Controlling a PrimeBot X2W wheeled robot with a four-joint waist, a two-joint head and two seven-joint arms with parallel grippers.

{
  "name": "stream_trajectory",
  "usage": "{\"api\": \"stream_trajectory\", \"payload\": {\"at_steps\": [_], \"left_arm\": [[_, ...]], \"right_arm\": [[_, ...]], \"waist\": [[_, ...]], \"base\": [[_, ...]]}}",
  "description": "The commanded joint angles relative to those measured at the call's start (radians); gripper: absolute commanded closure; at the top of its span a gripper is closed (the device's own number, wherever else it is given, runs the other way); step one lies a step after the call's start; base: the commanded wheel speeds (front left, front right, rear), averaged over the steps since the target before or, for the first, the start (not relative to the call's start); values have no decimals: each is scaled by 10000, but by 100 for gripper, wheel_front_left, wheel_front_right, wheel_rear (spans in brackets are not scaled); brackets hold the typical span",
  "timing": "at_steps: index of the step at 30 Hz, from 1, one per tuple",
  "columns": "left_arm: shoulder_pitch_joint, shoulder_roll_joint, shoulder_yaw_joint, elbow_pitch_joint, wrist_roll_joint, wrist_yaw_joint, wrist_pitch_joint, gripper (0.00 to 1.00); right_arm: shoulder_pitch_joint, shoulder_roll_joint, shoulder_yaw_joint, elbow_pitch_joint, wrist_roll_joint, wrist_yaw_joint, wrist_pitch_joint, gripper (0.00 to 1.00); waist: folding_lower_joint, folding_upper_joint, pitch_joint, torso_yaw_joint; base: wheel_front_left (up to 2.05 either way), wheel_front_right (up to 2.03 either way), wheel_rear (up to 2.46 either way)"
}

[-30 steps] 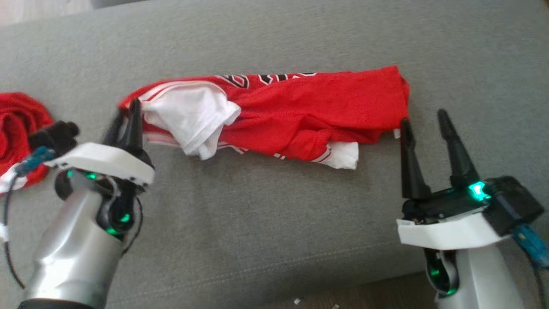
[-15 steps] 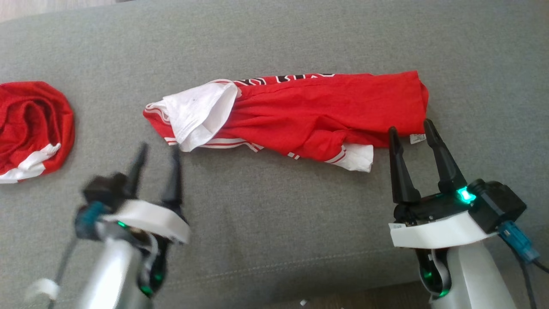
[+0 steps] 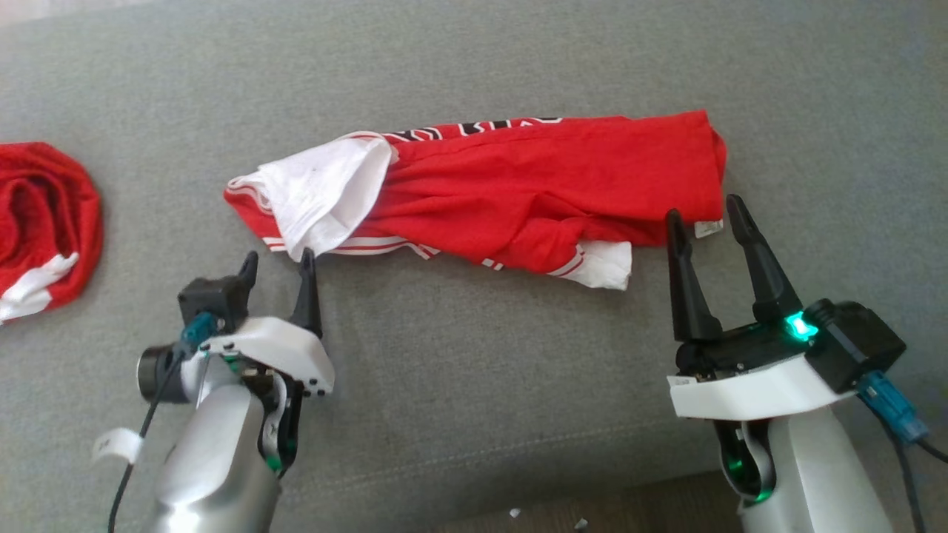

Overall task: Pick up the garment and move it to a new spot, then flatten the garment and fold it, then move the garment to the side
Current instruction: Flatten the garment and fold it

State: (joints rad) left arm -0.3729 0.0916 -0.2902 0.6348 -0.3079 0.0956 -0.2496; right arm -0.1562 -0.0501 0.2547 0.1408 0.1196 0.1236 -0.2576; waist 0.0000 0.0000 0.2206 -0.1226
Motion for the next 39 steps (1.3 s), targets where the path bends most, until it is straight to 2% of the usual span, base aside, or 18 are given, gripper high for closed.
{"api": "stream_trajectory", "payload": {"at_steps": [1,5,6,8,9,10,11,16,21,31,39], "left_arm": [[-445,57,443,-79,49,-100,-121,0],[-605,15,565,156,155,-169,-122,0],[-654,8,609,239,194,-173,-122,7],[-748,1,684,435,295,-127,-122,56],[-807,13,722,504,360,-97,-122,67],[-858,21,769,551,423,-62,-122,89],[-897,27,817,576,478,-42,-122,100],[-910,40,1032,419,761,-213,-122,100],[-563,263,1285,-648,1258,-123,-122,100],[1045,559,1813,-2646,1797,-29,-122,100],[1693,357,1977,-3215,1962,-20,-122,100]], "right_arm": [[-305,-1,179,-294,-75,71,-42,0],[-314,-1,164,-303,-89,71,-42,0],[-322,-1,176,-308,-89,71,-42,0],[-342,-1,193,-328,-87,71,-42,0],[-352,-1,196,-344,-86,71,-42,0],[-363,-1,191,-360,-87,71,-42,0],[-370,-1,184,-376,-89,71,-42,0],[-386,-1,93,-401,-126,71,-42,0],[-621,-1,-241,-36,-46,71,-42,0],[-2039,-1,-1389,2907,62,71,117,0],[-3017,-10,-2465,3963,-715,71,1113,0]], "waist": [[0,0,67,-89],[0,0,139,-163],[0,0,163,-188],[0,0,215,-225],[0,0,252,-240],[0,0,280,-246],[0,0,307,-248],[0,0,413,-142],[0,0,426,96],[0,0,493,729],[0,0,559,1141]], "base": [[0,0,0],[0,0,0],[0,0,0],[0,0,0],[0,0,0],[0,0,0],[0,0,0],[0,0,0],[0,0,0],[0,0,0],[0,0,0]]}}
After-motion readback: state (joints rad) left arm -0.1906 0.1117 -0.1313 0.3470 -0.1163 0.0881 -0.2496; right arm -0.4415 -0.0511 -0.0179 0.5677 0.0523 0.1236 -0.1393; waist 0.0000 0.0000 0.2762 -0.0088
